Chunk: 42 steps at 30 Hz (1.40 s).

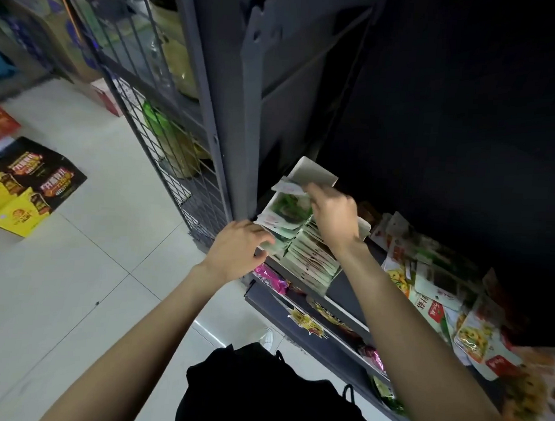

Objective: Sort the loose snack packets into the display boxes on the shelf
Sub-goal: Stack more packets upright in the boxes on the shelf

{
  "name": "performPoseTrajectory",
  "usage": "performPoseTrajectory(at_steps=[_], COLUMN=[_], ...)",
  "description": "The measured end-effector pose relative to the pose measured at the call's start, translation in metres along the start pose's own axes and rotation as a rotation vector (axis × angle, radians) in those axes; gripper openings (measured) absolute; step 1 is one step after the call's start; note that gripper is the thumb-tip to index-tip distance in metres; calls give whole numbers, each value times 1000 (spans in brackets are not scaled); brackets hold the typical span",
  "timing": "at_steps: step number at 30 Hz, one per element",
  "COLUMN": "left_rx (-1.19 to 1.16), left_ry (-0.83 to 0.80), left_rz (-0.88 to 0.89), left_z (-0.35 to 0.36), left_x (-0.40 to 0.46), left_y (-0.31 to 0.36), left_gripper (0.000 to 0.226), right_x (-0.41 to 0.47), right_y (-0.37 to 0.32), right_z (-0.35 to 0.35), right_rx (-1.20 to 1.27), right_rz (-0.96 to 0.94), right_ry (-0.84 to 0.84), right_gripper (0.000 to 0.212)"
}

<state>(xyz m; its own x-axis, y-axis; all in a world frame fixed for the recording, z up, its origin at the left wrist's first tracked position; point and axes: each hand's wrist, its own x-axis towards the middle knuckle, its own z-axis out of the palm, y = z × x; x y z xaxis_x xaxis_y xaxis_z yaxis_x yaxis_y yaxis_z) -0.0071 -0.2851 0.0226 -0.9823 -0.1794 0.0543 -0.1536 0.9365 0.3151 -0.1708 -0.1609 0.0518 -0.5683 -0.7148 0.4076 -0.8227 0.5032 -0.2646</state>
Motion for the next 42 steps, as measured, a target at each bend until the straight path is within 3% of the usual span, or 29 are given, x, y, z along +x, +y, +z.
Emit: performPoseTrajectory(at_steps=[2, 5, 7, 13, 16, 20, 23, 26, 32, 37, 42], left_rx=[-18, -57, -70, -229, -402, -637, -671, -625, -228, -136, 8], left_ry=[47, 79, 89, 103, 285, 463, 378, 181, -368, -393, -425], left_rz=[30, 47, 42, -117, -183, -18, 129, 169, 84, 8, 98], left_z=[1, 0, 1, -10, -28, -29, -5, 36, 135, 172, 185], left_x=[1, 5, 7, 2, 6, 14, 21, 32, 55, 53, 47], left_y=[-4, -5, -7, 4, 34, 94, 139, 176, 215, 229, 241], left_gripper=[21, 16, 17, 39, 29, 17, 14, 17, 40, 57, 54], right_x=[3, 1, -1, -5, -31, -102, -169, -226, -262, -271, -291], right_y=[-3, -4, -3, -11, -12, 19, 62, 113, 169, 180, 188], right_z=[8, 19, 23, 12, -17, -54, -64, -58, -45, -36, -48], right_rx=[-119, -243, -261, 27, 199, 218, 133, 57, -17, -110, 55], right_rz=[-64, -97, -86, 76, 174, 346, 506, 710, 665, 528, 423], right_ry=[-146, -385, -401, -229, -10, 146, 119, -60, -491, -749, -775], right_gripper=[39, 26, 27, 22, 27, 23, 15, 24, 56, 57, 42])
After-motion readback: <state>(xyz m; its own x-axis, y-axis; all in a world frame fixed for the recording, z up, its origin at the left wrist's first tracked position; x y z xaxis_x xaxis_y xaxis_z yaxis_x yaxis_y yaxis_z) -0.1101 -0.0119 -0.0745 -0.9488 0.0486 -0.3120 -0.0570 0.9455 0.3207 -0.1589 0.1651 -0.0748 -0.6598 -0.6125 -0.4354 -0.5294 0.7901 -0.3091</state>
